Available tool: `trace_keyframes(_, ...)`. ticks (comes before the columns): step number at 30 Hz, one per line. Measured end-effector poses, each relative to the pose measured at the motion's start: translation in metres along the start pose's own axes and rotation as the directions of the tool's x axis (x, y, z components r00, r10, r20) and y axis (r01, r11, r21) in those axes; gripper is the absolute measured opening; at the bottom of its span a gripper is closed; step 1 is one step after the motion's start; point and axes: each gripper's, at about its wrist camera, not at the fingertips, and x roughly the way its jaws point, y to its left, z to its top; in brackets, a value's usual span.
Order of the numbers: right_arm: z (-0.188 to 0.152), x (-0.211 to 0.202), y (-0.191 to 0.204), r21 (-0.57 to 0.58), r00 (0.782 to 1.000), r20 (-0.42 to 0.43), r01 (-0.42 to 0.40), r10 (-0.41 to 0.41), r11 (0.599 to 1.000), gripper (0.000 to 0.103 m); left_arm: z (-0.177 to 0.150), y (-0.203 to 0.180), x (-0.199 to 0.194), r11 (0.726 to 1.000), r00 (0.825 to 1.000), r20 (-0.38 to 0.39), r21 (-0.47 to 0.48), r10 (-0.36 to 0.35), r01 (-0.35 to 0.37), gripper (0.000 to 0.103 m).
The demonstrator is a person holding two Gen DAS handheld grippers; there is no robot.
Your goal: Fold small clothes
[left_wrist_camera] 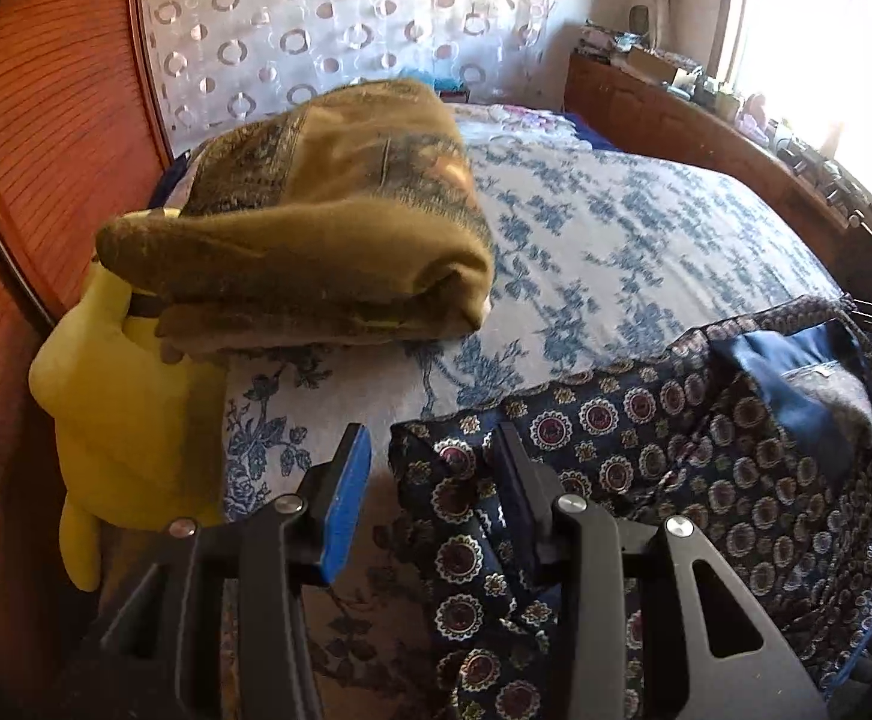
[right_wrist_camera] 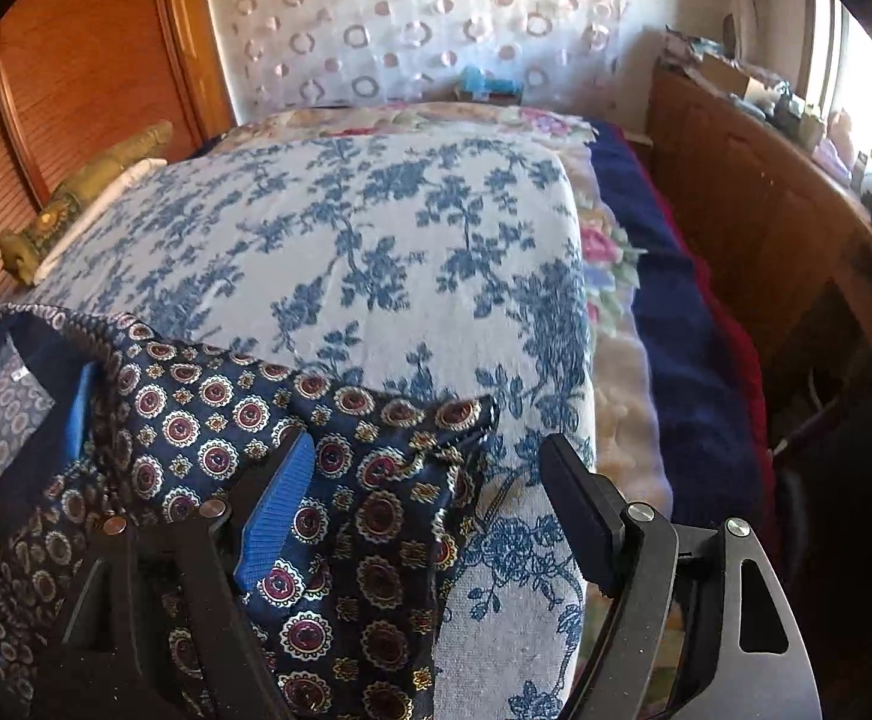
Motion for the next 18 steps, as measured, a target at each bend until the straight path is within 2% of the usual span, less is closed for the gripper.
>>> trace_keyframes(6,-0.002,0.004,0.003,-0.002,1.000,-0.004,0.000,0.000,1.000,0.079,-0.006,0.001,0.014,1.000,0.999,-0.041,-0.001,0.003,-0.003,0.040)
trace_keyframes(10,-0.002,0.006,0.008,-0.021,1.000,-0.008,0.000,0.000,1.000,0.078,-0.006,0.000,0.014,1.000,0.999,-0.038,-0.001,0.009,-0.009,0.040)
trace_keyframes(17,-0.001,0.005,0.020,-0.076,1.000,-0.018,-0.013,0.012,0.997,0.054,-0.008,-0.010,0.011,0.999,0.999,-0.020,0.039,0.028,-0.027,0.040)
trace_keyframes(18,-0.001,0.005,0.021,-0.079,1.000,-0.019,-0.012,0.011,0.997,0.052,-0.008,-0.013,0.011,0.999,1.000,-0.018,0.044,0.022,-0.021,0.034)
